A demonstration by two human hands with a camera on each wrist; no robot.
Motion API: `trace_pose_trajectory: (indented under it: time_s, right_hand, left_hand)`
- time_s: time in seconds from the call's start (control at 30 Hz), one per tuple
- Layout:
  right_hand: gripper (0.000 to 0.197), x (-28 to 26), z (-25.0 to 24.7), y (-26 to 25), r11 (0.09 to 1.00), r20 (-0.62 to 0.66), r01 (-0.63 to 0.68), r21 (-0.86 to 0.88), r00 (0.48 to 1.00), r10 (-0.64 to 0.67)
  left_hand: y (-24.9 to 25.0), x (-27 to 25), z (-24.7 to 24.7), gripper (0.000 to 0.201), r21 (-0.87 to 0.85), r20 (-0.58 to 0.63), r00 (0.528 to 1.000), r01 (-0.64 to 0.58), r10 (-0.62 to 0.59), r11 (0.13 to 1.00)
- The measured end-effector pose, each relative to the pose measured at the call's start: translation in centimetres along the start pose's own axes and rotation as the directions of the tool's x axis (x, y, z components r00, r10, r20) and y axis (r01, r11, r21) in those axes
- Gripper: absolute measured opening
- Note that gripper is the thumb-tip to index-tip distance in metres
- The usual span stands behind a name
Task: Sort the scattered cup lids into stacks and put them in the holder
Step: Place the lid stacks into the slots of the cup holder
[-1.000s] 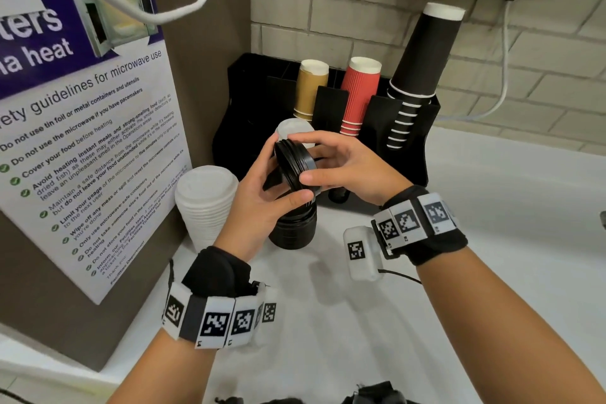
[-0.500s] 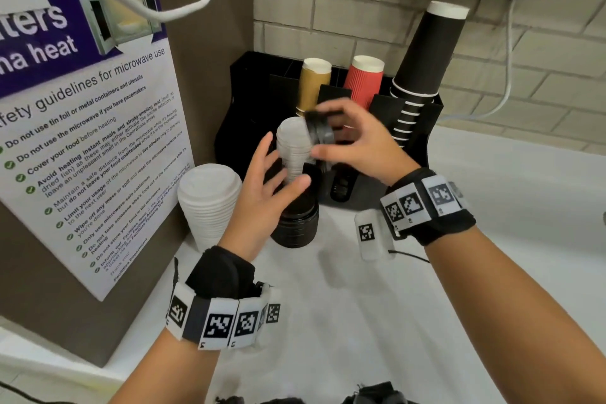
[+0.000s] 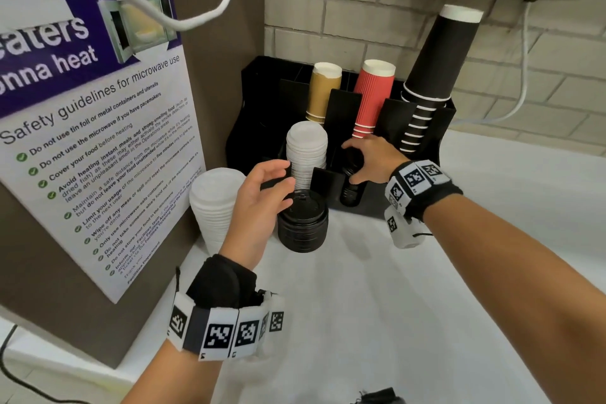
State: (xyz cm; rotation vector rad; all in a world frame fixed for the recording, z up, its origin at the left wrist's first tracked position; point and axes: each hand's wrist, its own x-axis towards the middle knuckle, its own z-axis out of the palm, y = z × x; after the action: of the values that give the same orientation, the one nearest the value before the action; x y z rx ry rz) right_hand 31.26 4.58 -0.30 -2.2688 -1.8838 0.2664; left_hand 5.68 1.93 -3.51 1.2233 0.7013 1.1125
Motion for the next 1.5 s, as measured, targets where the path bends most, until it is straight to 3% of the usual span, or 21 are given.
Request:
trace_pose_trajectory:
  time_s: [0.27,0.4,0.53,0.7,0.73,0.8,0.87,0.9,0.97,1.03,1.07,1.17,1.5]
  right_hand:
    - [0.080,0.8,1.0,-0.7,0.995,0.139,-0.011,-0.103,0.990,0.026]
    - [0.084,0.3,1.4,-1.0,0.979,0.111,-0.018,-0.203,0.993,0.042]
    - [0.070,-0.1,1.8,-1.6,0.964,0.080,-0.036,-0.262,0.995,0.059]
    - [0.067,-0.7,1.5,-1.9,0.940,0.196,0.007,-0.341,0.979,0.064]
    - [0.061,-0.8,1.1,-2.1,0.945,0.183,0.011,-0.327,0.982,0.052]
    - [0.043,-1.2,0.5,-2.8,0.969,0.011,0.041,-0.244,0.999,-0.039]
    - [0.030,-2.0,0.5,-4.1,0.987,-0.230,0.147,-0.071,0.960,-0.160]
    - [0.027,-2.6,0.7,-5.0,0.975,-0.269,0.223,0.025,0.940,-0.208]
    - [0.033,-3.7,1.6,-6.7,0.942,-0.132,0.302,0.147,0.950,-0.283]
    - [0.058,-4.5,3.1,-7.7,0.949,0.081,0.263,0.175,0.957,-0.280]
    - [0.069,-4.8,3.9,-8.0,0.956,0.128,0.239,0.169,0.956,-0.262]
    - [0.082,-5.0,5.8,-8.2,0.970,0.113,0.225,0.087,0.966,-0.234]
    - [0.068,-5.1,6.7,-7.6,0.948,0.014,0.193,0.253,0.979,-0.203]
  left_hand:
    - [-0.3,0.1,-0.3,0.027,0.008,-0.014,1.000,0.003,-0.003,1.000]
    - [-0.4,0.2,-0.4,0.026,-0.006,-0.017,1.000,0.006,-0.006,1.000]
    - [-0.4,0.3,-0.3,0.025,-0.017,-0.019,1.000,0.008,-0.008,1.000]
    - [0.0,0.1,-0.4,0.023,-0.021,-0.023,1.000,0.004,-0.004,1.000]
    - [0.0,0.1,-0.5,0.022,-0.025,-0.027,1.000,0.000,-0.001,1.000]
    - [0.2,0.1,-0.7,0.022,-0.035,-0.038,0.999,-0.016,0.014,0.999]
    - [0.3,0.0,-0.7,0.023,-0.048,-0.047,0.998,-0.034,0.032,0.998]
    - [0.4,-0.1,-0.7,0.023,-0.050,-0.049,0.998,-0.043,0.040,0.998]
    - [0.5,-0.2,-0.8,0.022,-0.046,-0.049,0.997,-0.056,0.054,0.997]
    - [0.6,-0.4,-0.8,0.020,-0.049,-0.036,0.998,-0.059,0.058,0.997]
    - [0.7,-0.4,-0.9,0.020,-0.052,-0.031,0.998,-0.058,0.057,0.997]
    - [0.7,-0.7,-1.0,0.018,-0.047,-0.028,0.998,-0.054,0.053,0.997]
    - [0.4,-1.1,-1.0,0.019,-0.023,-0.026,0.999,-0.047,0.047,0.999]
